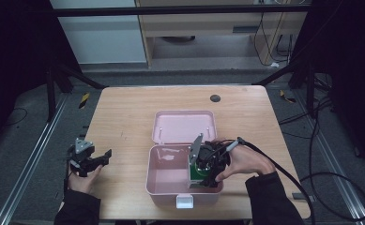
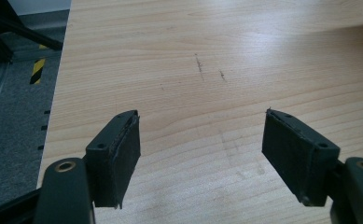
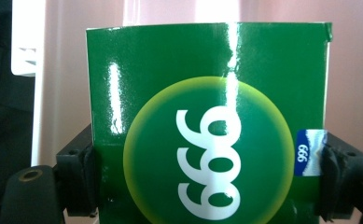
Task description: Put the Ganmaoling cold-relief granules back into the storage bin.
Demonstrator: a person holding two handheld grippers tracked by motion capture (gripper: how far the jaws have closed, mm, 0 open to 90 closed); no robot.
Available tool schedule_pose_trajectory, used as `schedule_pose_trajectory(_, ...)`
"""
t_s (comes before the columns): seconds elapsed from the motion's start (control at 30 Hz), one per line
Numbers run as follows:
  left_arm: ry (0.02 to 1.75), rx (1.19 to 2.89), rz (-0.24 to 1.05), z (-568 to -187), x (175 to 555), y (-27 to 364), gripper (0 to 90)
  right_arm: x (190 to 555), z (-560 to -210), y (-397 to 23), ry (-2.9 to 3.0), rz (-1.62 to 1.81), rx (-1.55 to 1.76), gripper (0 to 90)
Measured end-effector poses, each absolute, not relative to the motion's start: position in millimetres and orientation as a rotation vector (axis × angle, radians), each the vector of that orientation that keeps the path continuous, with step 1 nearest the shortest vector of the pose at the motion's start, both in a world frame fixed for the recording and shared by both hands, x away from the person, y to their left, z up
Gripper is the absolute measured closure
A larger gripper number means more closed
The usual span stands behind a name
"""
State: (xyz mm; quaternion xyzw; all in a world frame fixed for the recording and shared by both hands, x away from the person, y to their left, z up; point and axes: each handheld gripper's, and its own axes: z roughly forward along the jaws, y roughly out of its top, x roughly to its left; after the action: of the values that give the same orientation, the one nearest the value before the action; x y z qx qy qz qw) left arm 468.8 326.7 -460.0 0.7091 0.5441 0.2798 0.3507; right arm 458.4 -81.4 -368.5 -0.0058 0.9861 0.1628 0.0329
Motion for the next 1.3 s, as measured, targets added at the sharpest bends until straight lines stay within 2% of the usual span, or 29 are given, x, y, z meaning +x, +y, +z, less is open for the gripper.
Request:
schedule_pose_trajectory(0.9, 1.41, 1.834, 0.725, -460, 469, 328, 27.0, 463, -391, -81, 3.057, 0.429, -0.01, 13.5)
schedule_pose_trajectory(1.3, 1.409, 1.836, 0.725, -460, 469, 327, 26.9, 461, -359, -98, 2.95, 0.659, 0.088, 12.6)
